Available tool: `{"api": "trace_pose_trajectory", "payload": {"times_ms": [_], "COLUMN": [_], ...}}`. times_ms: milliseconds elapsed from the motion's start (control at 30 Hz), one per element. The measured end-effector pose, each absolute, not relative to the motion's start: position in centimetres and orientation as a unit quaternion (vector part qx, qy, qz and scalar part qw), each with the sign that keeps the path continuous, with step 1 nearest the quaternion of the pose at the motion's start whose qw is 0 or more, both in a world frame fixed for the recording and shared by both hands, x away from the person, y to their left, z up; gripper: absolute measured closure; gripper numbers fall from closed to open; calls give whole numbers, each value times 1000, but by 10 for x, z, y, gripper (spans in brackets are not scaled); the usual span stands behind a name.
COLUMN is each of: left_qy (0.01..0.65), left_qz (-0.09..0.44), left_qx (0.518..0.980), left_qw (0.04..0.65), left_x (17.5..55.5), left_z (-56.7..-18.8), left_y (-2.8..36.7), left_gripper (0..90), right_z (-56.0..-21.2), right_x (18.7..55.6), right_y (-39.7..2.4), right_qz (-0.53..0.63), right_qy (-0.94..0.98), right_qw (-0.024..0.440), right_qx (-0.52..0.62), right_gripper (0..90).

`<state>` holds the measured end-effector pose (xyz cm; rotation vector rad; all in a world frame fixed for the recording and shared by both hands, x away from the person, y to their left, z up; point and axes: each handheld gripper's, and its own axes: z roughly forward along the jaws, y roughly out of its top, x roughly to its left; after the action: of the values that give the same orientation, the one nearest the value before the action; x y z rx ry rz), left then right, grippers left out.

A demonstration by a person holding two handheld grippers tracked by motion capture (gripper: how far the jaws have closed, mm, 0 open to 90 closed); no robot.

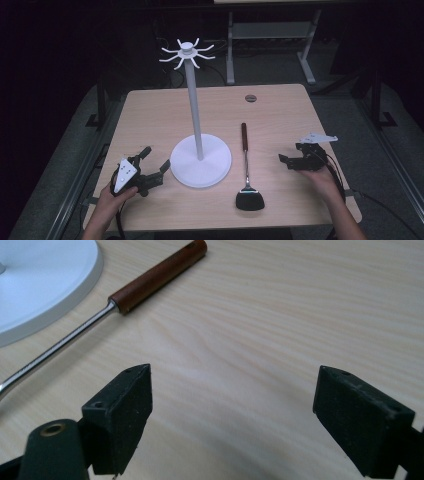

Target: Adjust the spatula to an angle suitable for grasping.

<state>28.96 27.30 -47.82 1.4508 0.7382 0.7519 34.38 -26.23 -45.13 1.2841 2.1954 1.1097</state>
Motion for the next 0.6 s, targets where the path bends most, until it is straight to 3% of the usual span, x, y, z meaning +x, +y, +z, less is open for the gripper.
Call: {"api": "trace_pose_trajectory", "payload": {"times_ms": [133, 600], "left_qy": [322, 322], "left_qz": [327, 328], "left_qx": [632, 632], "left_qw": [625, 624], "left_x": [290, 290], "left_z": [-478, -478], "left_y": [273, 273], "left_gripper": [126, 126], "right_z": [-447, -438], "right_x": [352, 379], "right_y": [-256, -230], "right_qz": [410, 426], "right_qy": [775, 776], "right_qw": [184, 173], "right_qx": [445, 432], "right_gripper": [312, 635]}}
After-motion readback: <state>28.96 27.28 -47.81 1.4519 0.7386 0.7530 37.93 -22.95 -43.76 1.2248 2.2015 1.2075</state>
